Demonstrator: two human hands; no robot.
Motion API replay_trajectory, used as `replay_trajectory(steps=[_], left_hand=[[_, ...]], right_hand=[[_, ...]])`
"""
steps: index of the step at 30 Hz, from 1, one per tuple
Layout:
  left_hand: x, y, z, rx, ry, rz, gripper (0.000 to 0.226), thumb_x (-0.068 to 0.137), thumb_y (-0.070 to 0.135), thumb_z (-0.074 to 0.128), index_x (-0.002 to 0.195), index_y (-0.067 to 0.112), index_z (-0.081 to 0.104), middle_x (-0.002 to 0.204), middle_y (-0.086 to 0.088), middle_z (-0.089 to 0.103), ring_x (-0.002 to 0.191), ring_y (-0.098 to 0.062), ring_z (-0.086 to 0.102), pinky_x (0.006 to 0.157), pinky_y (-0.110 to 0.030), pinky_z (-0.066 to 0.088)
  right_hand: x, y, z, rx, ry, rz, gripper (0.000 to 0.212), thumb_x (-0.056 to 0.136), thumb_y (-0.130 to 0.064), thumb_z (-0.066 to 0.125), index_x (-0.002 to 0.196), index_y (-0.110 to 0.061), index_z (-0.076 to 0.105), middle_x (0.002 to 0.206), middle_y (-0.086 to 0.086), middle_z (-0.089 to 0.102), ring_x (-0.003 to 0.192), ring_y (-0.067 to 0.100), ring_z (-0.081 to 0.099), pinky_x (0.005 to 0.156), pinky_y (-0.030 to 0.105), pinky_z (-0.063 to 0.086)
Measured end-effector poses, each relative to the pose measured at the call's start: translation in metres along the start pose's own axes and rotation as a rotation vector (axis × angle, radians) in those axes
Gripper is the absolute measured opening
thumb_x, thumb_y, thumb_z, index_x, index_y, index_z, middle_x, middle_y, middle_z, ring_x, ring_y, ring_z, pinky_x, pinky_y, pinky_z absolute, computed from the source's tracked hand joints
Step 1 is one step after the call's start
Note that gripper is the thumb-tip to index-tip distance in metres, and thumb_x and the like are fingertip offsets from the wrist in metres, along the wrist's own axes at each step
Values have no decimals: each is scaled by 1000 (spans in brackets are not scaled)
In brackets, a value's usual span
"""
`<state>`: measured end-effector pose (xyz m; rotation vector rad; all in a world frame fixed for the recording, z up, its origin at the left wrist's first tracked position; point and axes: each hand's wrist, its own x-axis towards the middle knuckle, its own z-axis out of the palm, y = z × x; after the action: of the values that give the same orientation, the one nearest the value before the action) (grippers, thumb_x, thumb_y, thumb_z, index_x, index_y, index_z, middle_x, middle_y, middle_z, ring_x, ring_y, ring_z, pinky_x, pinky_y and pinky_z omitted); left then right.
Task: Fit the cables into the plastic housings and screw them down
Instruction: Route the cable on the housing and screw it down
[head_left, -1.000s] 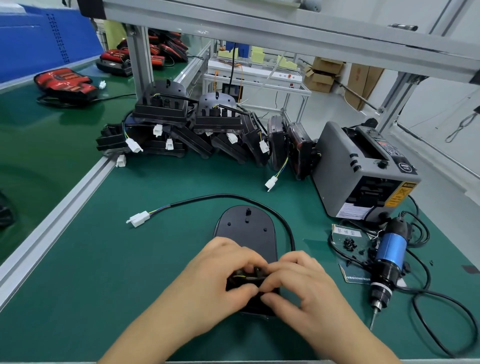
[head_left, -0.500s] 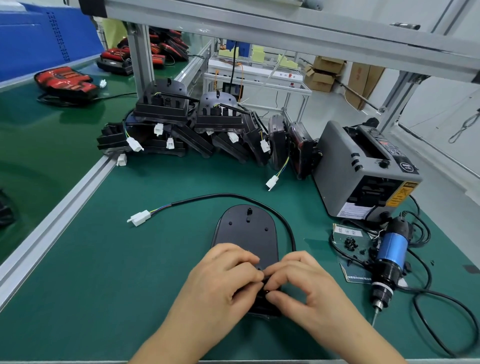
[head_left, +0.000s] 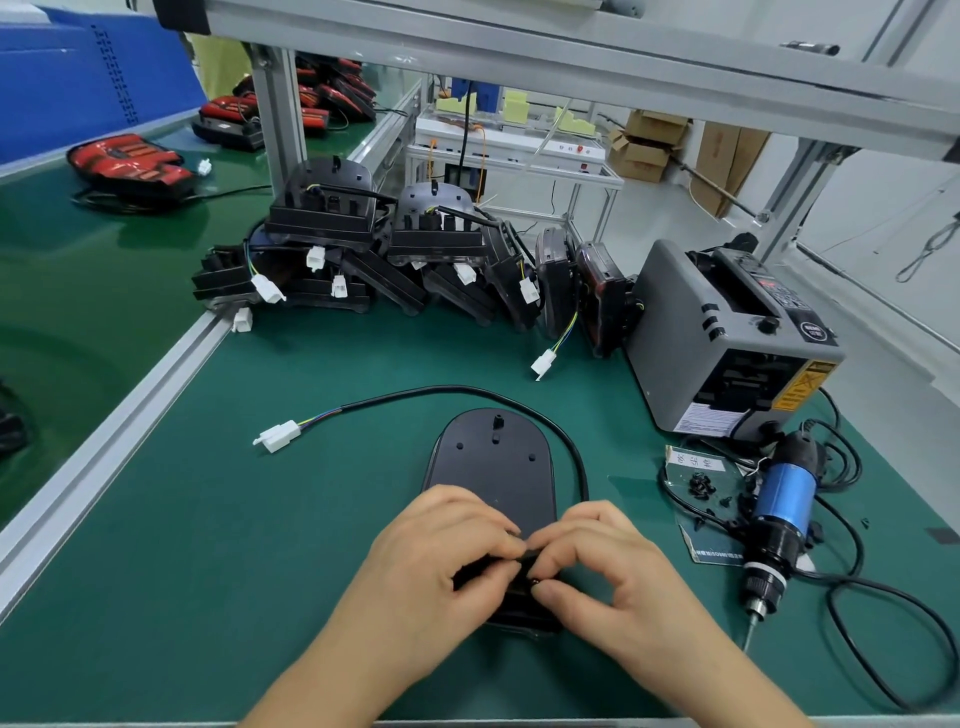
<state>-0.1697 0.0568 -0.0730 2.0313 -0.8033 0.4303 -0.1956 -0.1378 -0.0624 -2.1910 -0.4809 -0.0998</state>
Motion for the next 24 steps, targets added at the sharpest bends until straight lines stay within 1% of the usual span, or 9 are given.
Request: replay_trajectory(steps=[5,8,10,12,14,16,18,21,24], left_hand=[[-4,0,-1,-23,2,-57,14,80,29,62,82,23,75,92,19,68,94,-3,59,78,-22,49],[-5,0,0,-14,19,-76,14,80,30,62,83,24,74,90,20,67,93,-3,58,80,-22,47],[-6,2,2,-32,23,-101,12,80,31,62,82,27,73,89,22,66,94,-3,57,82,-20,45],[-8,3,3,-67,26,-165,7,78,32,65,82,32,69,91,22,65,96,-4,57,83,-16,43],[-10,4,3,-134,29,-310,18,73,32,69,89,37,64,96,20,63,98,-3,57,82,-10,40],[-11,5,3,-212,14,-433,26,73,30,71,91,44,58,99,17,63,98,-2,59,80,-8,40],[-12,6,4,-252,2,-469,36,76,23,74,90,48,52,100,15,65,100,-2,60,81,-12,41],[-12,8,3,-261,-5,-482,45,77,17,74,88,50,46,101,17,65,103,-2,59,86,-20,41],[-12,8,3,-272,-2,-490,46,78,15,73,87,50,45,101,17,65,103,-2,59,86,-21,41]], right_hand=[[1,-2,-1,2,-34,37,3,75,-22,70,75,-24,69,101,-21,66,107,6,48,90,13,36],[2,-8,-3,81,1,91,6,71,-24,71,73,-29,69,103,-20,64,109,7,50,93,13,34],[6,-14,-7,190,66,166,8,68,-26,70,70,-33,70,101,-19,63,103,3,53,89,13,35],[13,-18,-10,270,100,226,8,67,-25,73,69,-33,72,94,-17,64,89,1,53,79,15,37],[19,-19,-8,280,95,277,11,70,-21,78,70,-32,73,87,-18,64,84,0,52,75,16,36],[24,-19,-6,278,76,319,16,74,-16,79,70,-31,74,84,-18,64,87,3,53,75,15,35],[26,-19,-4,275,50,335,18,75,-14,78,70,-31,75,83,-16,64,88,5,53,74,13,34],[29,-21,-2,298,38,356,4,65,-29,74,69,-30,75,81,-14,64,86,6,53,74,14,34],[29,-21,-2,349,44,367,11,62,-32,71,70,-25,75,80,-11,65,88,11,56,80,21,37]])
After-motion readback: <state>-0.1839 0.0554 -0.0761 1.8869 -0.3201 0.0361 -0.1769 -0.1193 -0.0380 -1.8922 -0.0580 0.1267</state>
